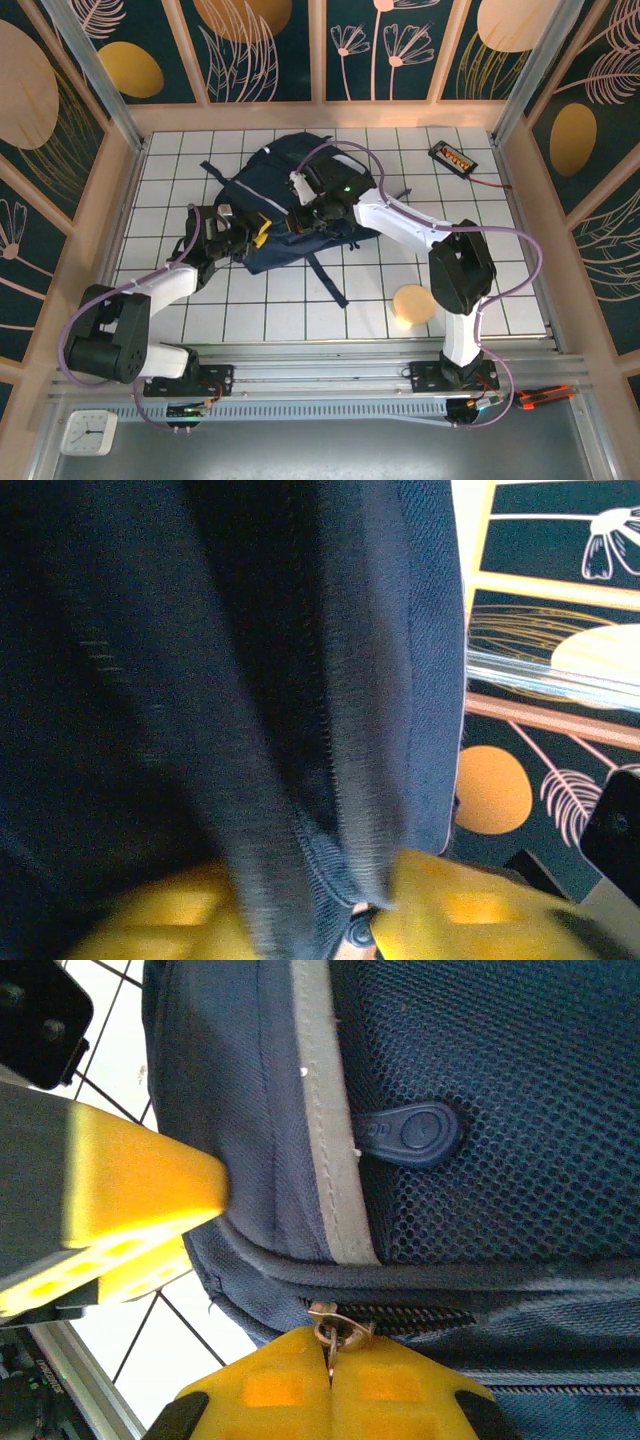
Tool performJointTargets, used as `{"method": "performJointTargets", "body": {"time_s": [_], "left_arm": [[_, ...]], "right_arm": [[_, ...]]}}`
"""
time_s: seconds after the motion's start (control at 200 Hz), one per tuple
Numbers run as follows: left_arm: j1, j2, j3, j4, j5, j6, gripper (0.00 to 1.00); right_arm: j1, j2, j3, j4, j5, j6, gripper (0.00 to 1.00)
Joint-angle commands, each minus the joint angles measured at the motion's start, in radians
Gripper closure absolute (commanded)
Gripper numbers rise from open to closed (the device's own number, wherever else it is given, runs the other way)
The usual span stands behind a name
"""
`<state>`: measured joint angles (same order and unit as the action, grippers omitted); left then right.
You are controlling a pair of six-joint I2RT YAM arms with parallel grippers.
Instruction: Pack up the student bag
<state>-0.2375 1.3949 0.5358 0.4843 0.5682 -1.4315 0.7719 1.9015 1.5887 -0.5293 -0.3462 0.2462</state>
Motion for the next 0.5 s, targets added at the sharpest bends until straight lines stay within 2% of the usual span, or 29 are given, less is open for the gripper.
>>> {"method": "performJointTargets", "body": {"time_s": [0.0, 0.135, 0.245, 0.37, 0.495], "left_arm": [[-0.001, 0.054, 0.029, 0.028, -0.039, 0.006, 1.00], [0.017, 0.046, 0.056, -0.040, -0.068, 0.068, 1.00], [0.070, 0.016, 0.085, -0.139, -0.068, 0.153, 1.00], [0.139, 0.000, 0.106, -0.209, -0.028, 0.215, 1.00], [0.152, 0.007, 0.125, -0.235, -0.002, 0.242, 1.00]], "right_arm": [[0.024, 0.002, 0.059, 0.004, -0.064, 0.009, 1.00], [0.018, 0.002, 0.045, -0.082, -0.025, -0.035, 1.00], [-0.010, -0.018, 0.001, -0.157, 0.056, -0.107, 1.00], [-0.050, -0.053, -0.058, -0.177, 0.161, -0.196, 1.00], [-0.093, -0.037, -0.049, -0.182, 0.266, -0.253, 1.00]]}}
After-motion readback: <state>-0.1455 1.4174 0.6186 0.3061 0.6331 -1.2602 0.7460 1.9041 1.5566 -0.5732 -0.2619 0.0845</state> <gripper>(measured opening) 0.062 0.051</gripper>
